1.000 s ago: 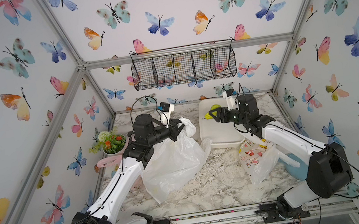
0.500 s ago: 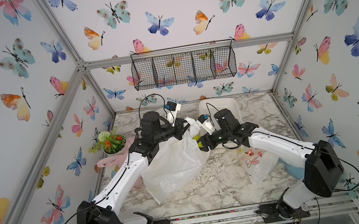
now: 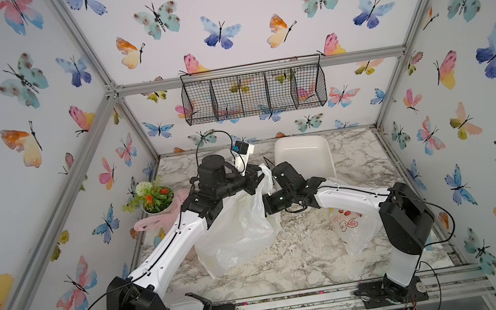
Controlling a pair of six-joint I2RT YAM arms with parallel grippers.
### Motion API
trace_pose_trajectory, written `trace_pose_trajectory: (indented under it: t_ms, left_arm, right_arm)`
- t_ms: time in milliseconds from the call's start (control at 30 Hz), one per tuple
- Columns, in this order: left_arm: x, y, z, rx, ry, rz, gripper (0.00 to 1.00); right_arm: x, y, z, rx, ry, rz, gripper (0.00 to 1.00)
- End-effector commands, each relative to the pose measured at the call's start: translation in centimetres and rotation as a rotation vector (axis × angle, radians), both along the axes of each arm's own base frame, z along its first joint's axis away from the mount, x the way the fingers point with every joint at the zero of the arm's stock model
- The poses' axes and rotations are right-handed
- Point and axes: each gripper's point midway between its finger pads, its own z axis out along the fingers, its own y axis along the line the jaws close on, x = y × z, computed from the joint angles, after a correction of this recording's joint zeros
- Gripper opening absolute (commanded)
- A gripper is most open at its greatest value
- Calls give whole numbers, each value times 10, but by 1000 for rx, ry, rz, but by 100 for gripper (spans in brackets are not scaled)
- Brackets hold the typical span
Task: Place the pears into plastic bags & tie knots
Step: Place the pear in the plastic bag, then place the plastic bag at the center of the board.
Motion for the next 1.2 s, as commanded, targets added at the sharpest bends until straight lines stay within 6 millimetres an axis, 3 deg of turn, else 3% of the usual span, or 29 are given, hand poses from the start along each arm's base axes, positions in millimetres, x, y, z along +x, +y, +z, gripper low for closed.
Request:
trace_pose_trajectory:
  t_ms: [0,167,267,467,633,867,1167]
  left_arm:
    - [-4,6,8,10,-44,16,0]
    - [-3,8,7,11,-47,19,0]
    - [-3,7,8,3,-45,14,0]
    - [-8,10,12,-2,-52,20,0]
    - [-9,10,9,-4,-39,17,0]
    - [-13,13,10,-6,-47,19,0]
    - [-14,11,11,-16,-43,7,0]
  right_arm:
    - [-2,-23,18,-88,-105,-18,78]
    - [18,-68,36,-167,-179,-164,82]
    - [23,-80,42,-145,-185,-210,82]
    - [58,-156,7,-421,-166,-559,81]
    - [55,-146,-11,-359,-28,-631,76]
    - [32,-169,-31,-314,90,-780,76]
    - [37,-147,-65,-266,201,-784,79]
